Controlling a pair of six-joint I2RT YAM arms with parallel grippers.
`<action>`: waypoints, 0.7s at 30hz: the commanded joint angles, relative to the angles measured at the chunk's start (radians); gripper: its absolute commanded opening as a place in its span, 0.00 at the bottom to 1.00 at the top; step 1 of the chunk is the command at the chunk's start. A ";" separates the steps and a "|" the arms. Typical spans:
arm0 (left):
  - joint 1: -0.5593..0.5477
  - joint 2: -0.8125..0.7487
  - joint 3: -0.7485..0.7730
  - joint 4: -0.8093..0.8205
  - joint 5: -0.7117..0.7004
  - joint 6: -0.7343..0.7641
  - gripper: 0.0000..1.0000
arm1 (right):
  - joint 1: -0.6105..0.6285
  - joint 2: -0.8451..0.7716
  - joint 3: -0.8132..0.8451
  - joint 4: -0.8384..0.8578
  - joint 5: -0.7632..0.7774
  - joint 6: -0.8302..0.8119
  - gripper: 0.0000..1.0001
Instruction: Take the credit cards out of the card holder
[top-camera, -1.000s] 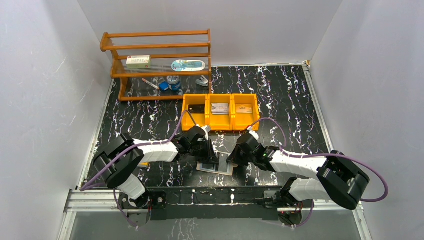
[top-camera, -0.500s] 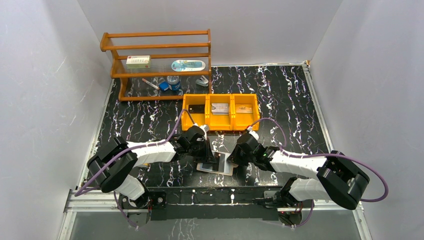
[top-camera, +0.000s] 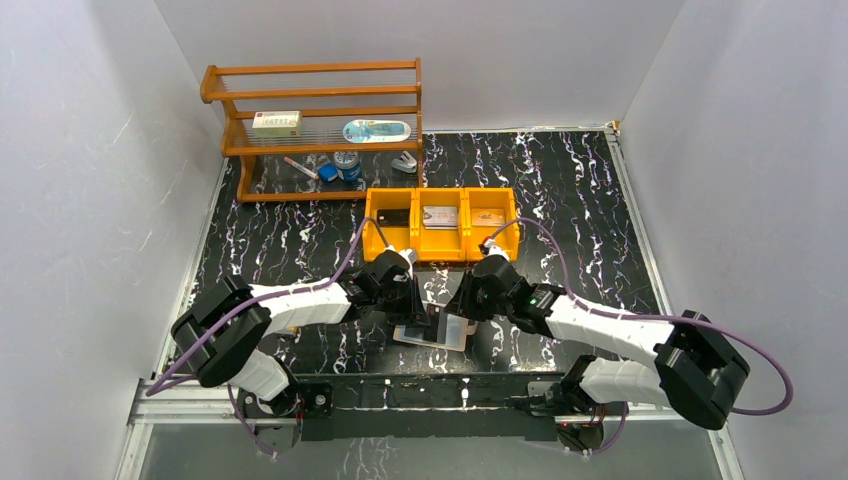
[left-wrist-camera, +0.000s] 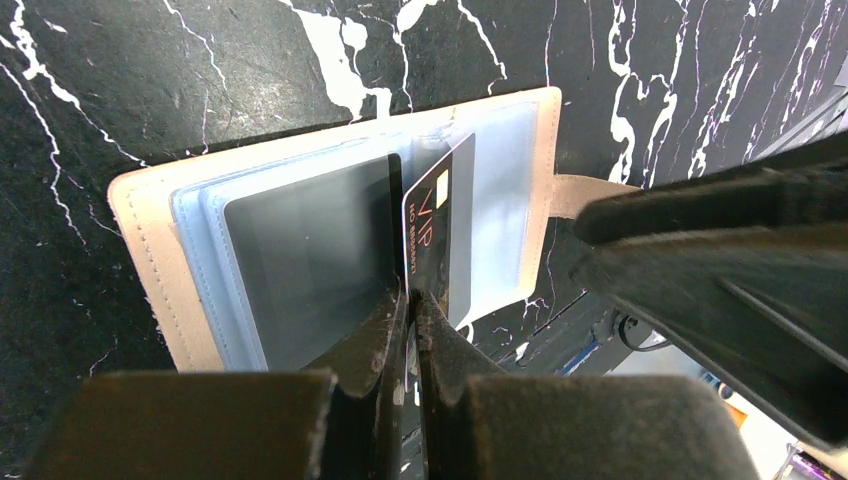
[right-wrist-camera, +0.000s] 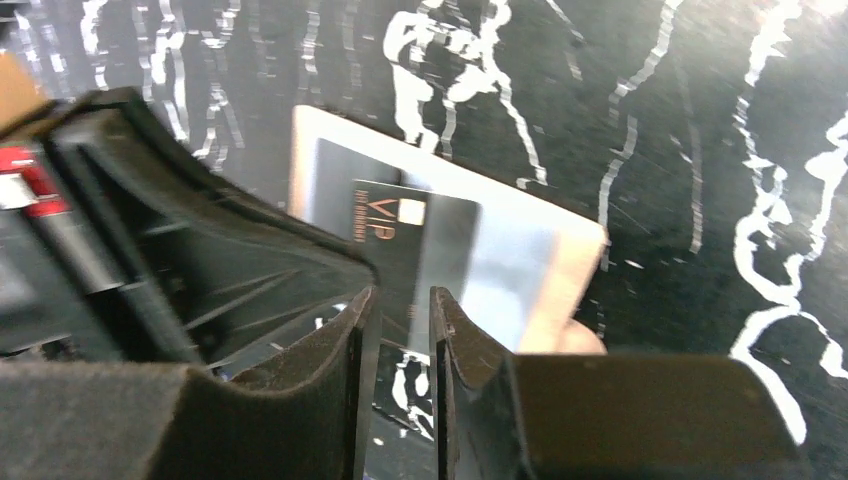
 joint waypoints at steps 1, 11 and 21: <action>-0.004 -0.033 0.013 -0.059 -0.031 0.024 0.00 | -0.004 -0.016 0.068 0.048 -0.075 -0.078 0.33; -0.004 -0.044 0.020 -0.074 -0.034 0.027 0.00 | -0.004 0.161 0.039 0.056 -0.074 0.007 0.33; -0.004 0.005 0.029 0.006 0.078 0.028 0.13 | -0.004 0.189 -0.011 0.079 -0.069 0.042 0.31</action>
